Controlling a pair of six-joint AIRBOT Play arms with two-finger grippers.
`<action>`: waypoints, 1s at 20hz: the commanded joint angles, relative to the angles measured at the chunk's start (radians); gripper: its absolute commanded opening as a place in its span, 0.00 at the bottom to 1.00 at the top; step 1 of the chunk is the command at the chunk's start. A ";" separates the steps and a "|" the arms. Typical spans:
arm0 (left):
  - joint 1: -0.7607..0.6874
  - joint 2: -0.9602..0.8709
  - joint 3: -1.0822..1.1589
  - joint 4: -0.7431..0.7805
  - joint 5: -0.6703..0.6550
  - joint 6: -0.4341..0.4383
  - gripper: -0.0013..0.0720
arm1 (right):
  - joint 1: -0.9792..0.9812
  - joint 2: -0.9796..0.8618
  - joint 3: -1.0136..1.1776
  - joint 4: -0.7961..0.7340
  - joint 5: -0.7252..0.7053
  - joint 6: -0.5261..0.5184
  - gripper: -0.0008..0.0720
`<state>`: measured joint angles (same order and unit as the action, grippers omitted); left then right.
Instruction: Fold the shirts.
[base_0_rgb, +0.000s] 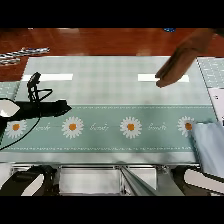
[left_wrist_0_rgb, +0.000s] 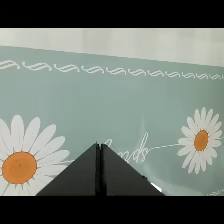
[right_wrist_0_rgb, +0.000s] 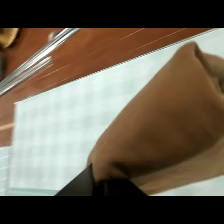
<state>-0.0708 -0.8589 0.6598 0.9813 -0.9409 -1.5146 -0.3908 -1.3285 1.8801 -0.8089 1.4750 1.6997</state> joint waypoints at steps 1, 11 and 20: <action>0.000 0.000 0.000 0.000 -0.001 0.000 0.04 | -0.148 0.081 0.006 -0.143 0.144 0.019 0.04; 0.000 -0.001 0.000 -0.032 0.086 0.004 0.04 | -0.433 0.333 -0.301 -0.519 0.382 -0.020 0.04; -0.106 -0.010 -0.017 -0.032 0.122 0.011 0.04 | -0.684 0.557 -0.789 -0.968 0.383 -0.103 0.04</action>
<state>-0.1242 -0.8627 0.6510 0.9485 -0.8391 -1.5032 -1.0321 -0.8276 1.2339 -1.5837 1.8503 1.6001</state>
